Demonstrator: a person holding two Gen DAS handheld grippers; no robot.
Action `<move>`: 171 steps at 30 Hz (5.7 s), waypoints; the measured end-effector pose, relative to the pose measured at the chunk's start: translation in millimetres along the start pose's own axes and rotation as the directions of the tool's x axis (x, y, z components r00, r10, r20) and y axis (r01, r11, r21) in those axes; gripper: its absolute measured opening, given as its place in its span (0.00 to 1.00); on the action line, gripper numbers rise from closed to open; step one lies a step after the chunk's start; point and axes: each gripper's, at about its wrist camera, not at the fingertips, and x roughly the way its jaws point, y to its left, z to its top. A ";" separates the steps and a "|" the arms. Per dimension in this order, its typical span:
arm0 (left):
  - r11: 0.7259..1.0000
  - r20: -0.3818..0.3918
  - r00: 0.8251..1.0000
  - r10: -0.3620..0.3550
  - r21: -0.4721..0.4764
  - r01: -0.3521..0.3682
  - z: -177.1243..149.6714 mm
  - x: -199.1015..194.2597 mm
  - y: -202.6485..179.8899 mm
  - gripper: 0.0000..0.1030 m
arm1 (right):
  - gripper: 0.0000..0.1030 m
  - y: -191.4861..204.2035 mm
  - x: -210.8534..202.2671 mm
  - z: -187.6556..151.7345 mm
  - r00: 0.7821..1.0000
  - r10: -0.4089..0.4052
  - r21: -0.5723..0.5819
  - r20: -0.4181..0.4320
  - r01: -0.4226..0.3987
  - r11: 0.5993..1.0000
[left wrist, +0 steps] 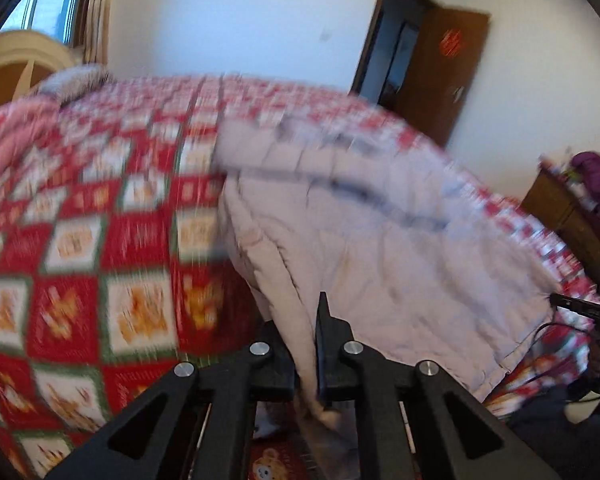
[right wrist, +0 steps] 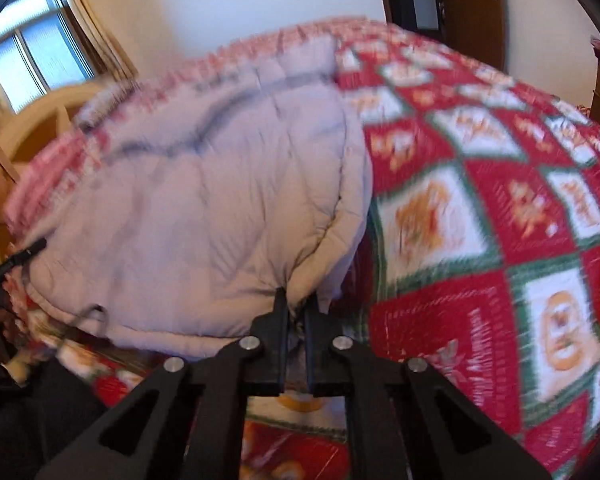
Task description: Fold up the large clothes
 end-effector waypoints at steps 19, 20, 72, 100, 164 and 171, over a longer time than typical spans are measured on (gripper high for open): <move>0.996 0.165 0.986 -0.003 -0.087 0.017 153.9 110.2 43.6 0.10 | 0.02 34.8 20.3 219.1 0.915 -0.095 -0.003 0.391 0.104 0.995; 0.995 0.150 0.989 0.000 -0.101 0.015 156.4 118.2 43.2 0.10 | 0.02 31.1 27.9 223.7 0.917 -0.090 0.002 0.389 0.097 0.995; 0.936 0.092 0.958 0.271 -0.258 -0.240 252.2 242.6 95.7 0.99 | 0.23 -4.5 213.6 292.2 0.959 -0.262 -0.042 0.107 0.267 0.963; 0.833 -0.099 0.861 0.499 -0.222 -0.508 205.5 339.1 90.6 0.99 | 0.79 76.8 279.9 299.6 0.939 -0.298 -0.119 0.169 0.320 0.940; 0.847 -0.089 0.861 0.501 -0.155 -0.509 217.0 382.4 57.1 0.99 | 0.97 159.0 367.7 323.8 0.944 -0.322 -0.239 0.063 0.328 0.914; 0.843 -0.091 0.857 0.507 -0.152 -0.515 217.5 383.7 56.5 0.99 | 0.97 160.2 369.4 323.5 0.942 -0.331 -0.244 0.061 0.336 0.910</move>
